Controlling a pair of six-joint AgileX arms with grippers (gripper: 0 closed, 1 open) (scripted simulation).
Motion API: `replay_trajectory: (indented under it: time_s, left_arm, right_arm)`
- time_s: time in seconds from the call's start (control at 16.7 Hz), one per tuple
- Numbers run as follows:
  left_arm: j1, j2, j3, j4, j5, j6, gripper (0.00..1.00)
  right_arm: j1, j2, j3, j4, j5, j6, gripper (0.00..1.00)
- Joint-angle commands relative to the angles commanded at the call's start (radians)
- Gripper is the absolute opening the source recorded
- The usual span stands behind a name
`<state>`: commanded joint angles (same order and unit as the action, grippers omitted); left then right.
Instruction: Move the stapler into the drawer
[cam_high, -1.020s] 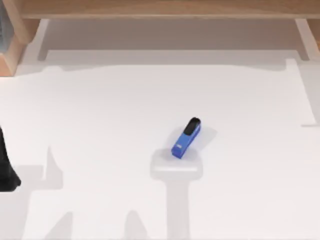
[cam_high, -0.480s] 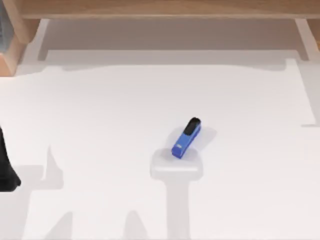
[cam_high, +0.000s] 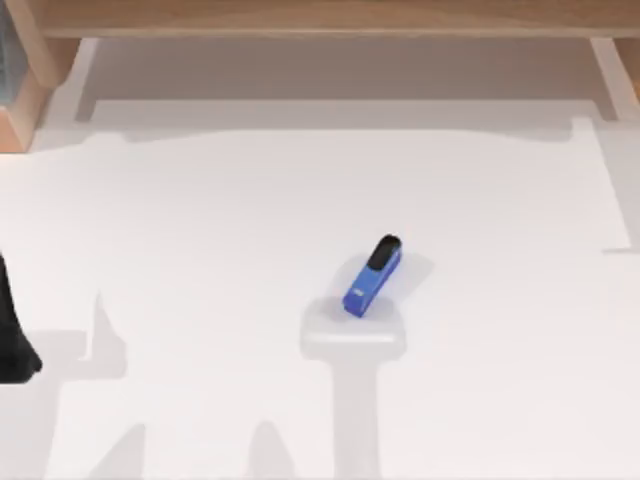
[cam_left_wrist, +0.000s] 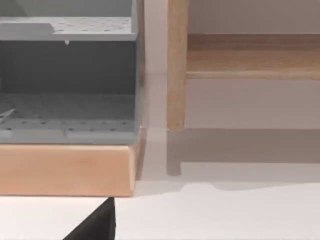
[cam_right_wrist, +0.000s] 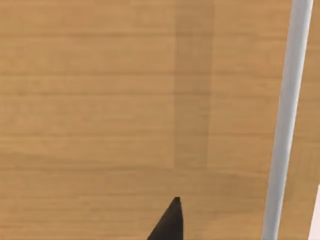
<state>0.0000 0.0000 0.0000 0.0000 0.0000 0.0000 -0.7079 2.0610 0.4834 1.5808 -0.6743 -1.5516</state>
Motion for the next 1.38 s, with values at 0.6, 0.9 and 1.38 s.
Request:
replay_trajectory:
  time_s: [0.6, 0.9, 1.38]
  left_arm:
    - [0.0, 0.0, 0.0, 0.0, 0.0, 0.0, 1.0]
    - [0.0, 0.0, 0.0, 0.0, 0.0, 0.0, 1.0]
    - [0.0, 0.0, 0.0, 0.0, 0.0, 0.0, 1.0]
  right_arm:
    - [0.002, 0.0, 0.001, 0.0, 0.0, 0.0, 1.0]
    - [-0.041, -0.016, -0.053, 0.039, -0.043, 0.0, 1.0]
    - [-0.029, -0.056, -0.072, 0.05, -0.014, 0.03, 1.0]
